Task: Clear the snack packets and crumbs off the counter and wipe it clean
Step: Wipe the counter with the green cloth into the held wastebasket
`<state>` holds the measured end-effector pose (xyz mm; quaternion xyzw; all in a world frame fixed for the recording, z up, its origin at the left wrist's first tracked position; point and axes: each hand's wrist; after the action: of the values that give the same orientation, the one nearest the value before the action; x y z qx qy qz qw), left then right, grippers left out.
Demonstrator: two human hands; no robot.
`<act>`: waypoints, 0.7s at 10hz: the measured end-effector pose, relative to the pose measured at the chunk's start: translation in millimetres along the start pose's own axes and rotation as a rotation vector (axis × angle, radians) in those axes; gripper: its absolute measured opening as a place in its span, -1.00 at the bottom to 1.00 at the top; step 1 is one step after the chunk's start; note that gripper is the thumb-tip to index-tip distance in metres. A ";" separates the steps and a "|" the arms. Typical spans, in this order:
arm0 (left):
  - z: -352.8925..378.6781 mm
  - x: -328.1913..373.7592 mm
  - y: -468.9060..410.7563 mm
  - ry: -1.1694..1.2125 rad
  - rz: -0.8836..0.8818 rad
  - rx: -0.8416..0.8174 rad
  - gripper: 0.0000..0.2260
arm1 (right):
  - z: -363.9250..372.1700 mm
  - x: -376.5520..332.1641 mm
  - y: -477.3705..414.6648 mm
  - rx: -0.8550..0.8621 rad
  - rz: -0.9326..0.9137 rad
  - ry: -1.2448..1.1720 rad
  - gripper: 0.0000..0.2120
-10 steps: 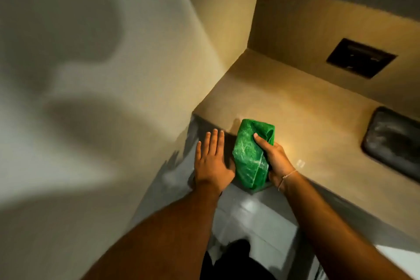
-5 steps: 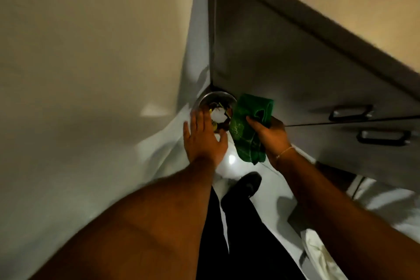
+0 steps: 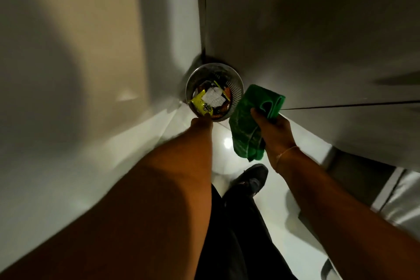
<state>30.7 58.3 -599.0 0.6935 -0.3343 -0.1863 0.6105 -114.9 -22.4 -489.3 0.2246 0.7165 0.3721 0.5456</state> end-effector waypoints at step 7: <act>-100.0 -41.6 175.3 -0.029 -0.093 -0.105 -0.90 | 12.3 -71.4 185.9 -0.043 -0.196 -0.053 -0.79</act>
<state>26.6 153.7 -416.4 0.6725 -0.3004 -0.2417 0.6317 -97.2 44.8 -302.3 0.1515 0.7122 0.3262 0.6029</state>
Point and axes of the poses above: each hand's wrist, its own y-axis away from the middle knuckle, its own z-axis out of the palm, x = y × z, and after that the axes turned 5 degrees about -y, right-handed
